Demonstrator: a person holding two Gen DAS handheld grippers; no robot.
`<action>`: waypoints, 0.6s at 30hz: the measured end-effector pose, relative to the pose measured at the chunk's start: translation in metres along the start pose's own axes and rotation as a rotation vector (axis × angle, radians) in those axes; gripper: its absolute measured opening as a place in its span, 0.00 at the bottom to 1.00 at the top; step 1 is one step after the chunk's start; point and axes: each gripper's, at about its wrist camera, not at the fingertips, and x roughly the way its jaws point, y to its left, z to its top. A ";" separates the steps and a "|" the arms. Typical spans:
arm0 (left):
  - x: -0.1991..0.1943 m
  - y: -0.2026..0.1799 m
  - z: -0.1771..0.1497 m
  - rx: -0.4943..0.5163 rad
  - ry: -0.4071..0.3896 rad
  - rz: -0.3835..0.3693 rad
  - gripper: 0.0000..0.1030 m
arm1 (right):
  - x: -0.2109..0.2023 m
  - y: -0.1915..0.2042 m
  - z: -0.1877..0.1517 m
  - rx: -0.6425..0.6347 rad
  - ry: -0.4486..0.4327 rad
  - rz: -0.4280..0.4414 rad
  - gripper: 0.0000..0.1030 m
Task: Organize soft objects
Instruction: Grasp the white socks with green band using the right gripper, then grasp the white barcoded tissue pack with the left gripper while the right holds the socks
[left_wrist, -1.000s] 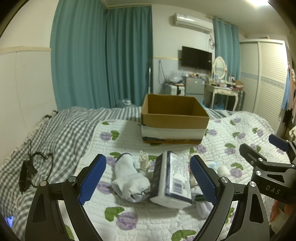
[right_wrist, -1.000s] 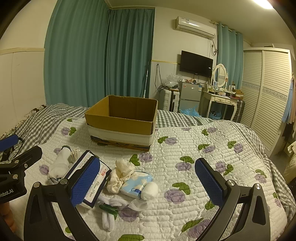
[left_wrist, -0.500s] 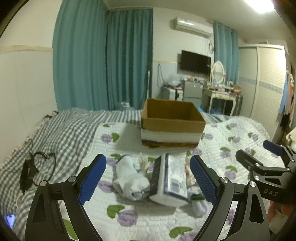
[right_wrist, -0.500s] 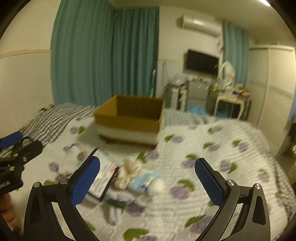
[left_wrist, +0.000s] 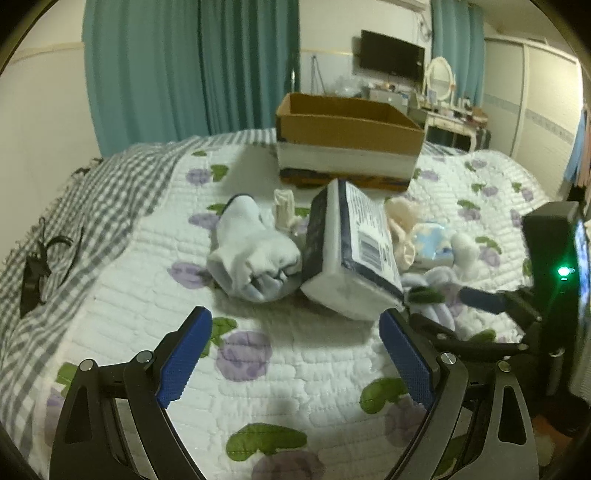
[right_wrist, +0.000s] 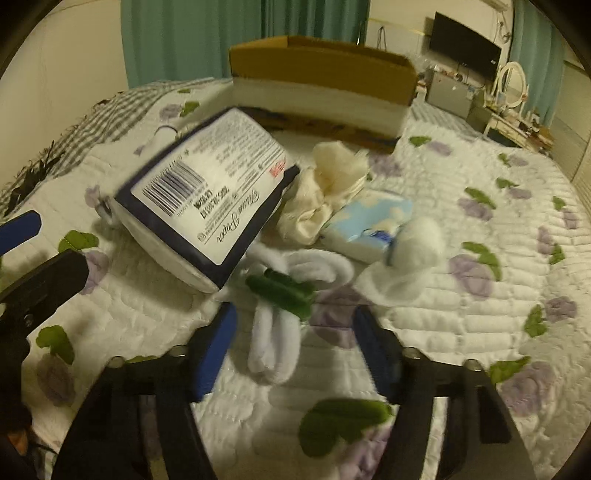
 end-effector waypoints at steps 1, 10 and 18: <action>0.001 0.001 -0.001 -0.001 0.003 0.000 0.91 | 0.004 0.000 0.000 0.002 0.007 0.010 0.54; 0.006 -0.010 -0.003 0.057 -0.001 0.031 0.91 | -0.035 -0.013 0.016 0.025 -0.084 0.043 0.26; 0.030 -0.041 -0.004 0.166 0.014 0.051 0.91 | -0.056 -0.037 0.027 0.076 -0.138 0.049 0.26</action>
